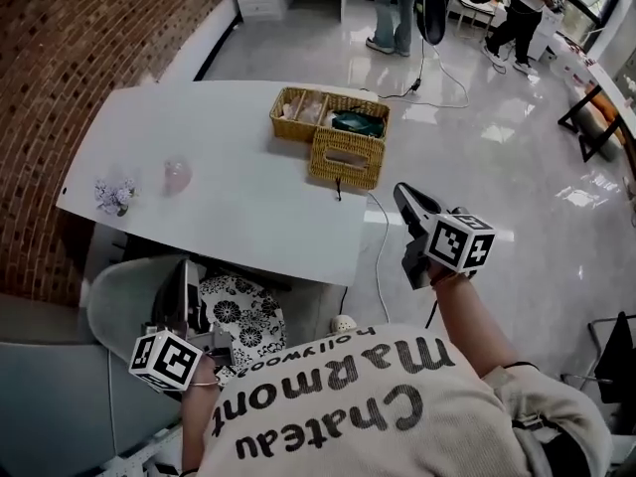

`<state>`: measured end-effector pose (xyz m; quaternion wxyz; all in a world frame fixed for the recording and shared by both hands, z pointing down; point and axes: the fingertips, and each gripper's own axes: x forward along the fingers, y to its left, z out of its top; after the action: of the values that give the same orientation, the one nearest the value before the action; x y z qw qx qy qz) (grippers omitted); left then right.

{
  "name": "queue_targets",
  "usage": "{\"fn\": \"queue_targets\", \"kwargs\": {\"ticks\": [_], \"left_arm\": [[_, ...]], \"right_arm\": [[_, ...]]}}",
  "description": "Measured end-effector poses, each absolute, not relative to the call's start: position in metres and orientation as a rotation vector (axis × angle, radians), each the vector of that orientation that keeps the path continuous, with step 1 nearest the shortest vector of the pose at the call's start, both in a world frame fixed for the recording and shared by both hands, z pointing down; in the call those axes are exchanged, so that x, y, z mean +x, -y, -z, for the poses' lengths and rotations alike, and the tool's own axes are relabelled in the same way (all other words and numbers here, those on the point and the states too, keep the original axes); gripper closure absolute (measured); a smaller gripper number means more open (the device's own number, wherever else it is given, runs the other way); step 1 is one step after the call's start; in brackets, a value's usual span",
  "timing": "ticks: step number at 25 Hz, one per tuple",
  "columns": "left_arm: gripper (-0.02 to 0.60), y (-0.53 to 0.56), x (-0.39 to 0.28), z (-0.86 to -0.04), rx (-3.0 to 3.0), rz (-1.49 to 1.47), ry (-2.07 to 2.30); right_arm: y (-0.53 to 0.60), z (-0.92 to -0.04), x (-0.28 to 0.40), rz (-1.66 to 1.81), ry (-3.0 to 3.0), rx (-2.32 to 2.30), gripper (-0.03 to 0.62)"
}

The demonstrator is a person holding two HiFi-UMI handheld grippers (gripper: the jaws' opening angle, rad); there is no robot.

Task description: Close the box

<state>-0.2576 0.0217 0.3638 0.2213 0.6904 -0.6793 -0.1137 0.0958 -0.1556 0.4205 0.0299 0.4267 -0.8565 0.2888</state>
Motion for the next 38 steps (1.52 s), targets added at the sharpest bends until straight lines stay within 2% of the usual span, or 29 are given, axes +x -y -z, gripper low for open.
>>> {"fn": "queue_targets", "kwargs": {"ticks": [11, 16, 33, 38], "left_arm": [[0.580, -0.021, -0.264, -0.370, 1.790, 0.299, 2.002], [0.580, -0.019, -0.262, -0.372, 1.762, 0.298, 2.036], [0.580, -0.012, -0.265, -0.371, 1.717, 0.283, 2.091], [0.580, -0.018, -0.269, -0.373, 1.696, 0.279, 2.105]], "right_arm": [[0.192, -0.514, 0.098, -1.018, 2.527, 1.204, 0.589], [0.200, -0.548, 0.094, -1.072, 2.467, 1.135, 0.502], [0.230, -0.584, 0.078, -1.179, 2.378, 1.085, 0.401], [0.237, -0.594, 0.072, -1.226, 2.364, 1.092, 0.395]]}}
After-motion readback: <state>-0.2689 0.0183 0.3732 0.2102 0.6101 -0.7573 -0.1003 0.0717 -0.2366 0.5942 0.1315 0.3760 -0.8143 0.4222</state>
